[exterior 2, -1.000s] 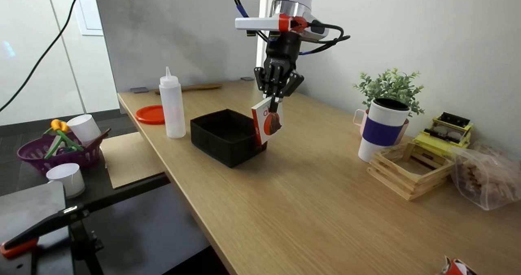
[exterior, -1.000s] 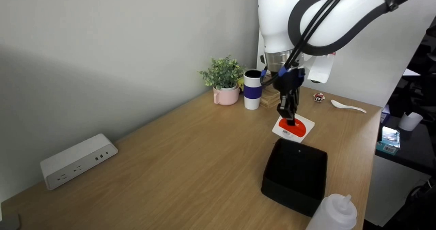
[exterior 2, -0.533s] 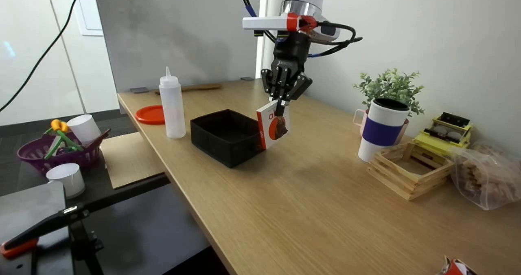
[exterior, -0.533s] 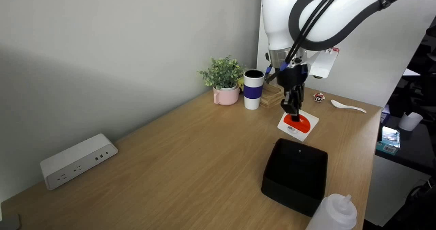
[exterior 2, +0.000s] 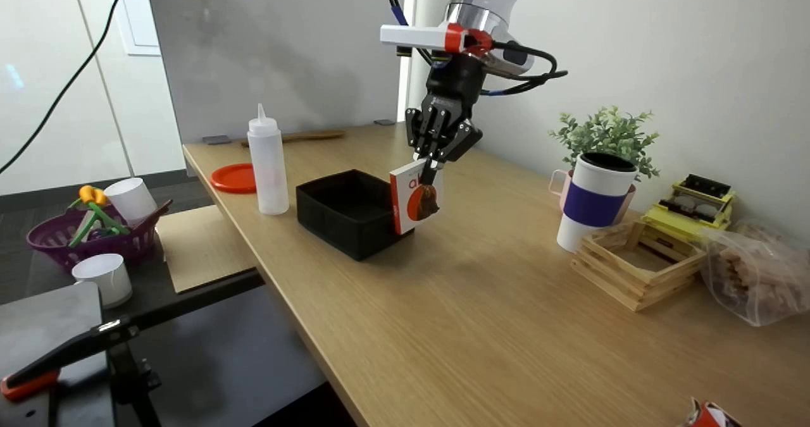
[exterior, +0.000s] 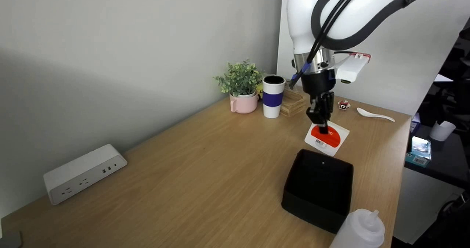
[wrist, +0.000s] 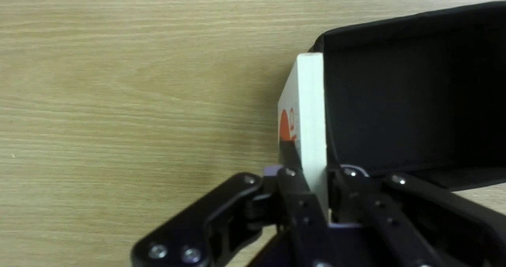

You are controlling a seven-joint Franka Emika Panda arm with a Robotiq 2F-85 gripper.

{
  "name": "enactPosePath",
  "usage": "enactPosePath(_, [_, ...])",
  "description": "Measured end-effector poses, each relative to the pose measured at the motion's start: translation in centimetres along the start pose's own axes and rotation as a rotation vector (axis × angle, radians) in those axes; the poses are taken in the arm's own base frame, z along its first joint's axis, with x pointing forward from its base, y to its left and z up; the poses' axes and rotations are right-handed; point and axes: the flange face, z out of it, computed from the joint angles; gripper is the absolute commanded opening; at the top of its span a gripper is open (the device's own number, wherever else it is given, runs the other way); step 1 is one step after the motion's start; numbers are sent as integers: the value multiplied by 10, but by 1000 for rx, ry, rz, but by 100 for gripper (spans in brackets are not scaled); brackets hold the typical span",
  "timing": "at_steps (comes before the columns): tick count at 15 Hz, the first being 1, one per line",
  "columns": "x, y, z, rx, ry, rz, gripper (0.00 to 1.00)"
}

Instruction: Remove the book from the black box and place it on the table

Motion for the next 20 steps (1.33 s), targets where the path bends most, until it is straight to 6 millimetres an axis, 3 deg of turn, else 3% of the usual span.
enactPosePath(8, [3,24,34,138,-71,44,4])
enactPosePath(12, [3,33,42,166,-84,60,4])
enactPosePath(13, [3,34,42,169,-84,63,7])
enactPosePath(14, [3,35,42,170,-84,64,39])
enactPosePath(16, [3,35,42,173,-84,66,45])
enactPosePath(20, [3,35,42,178,-85,68,74])
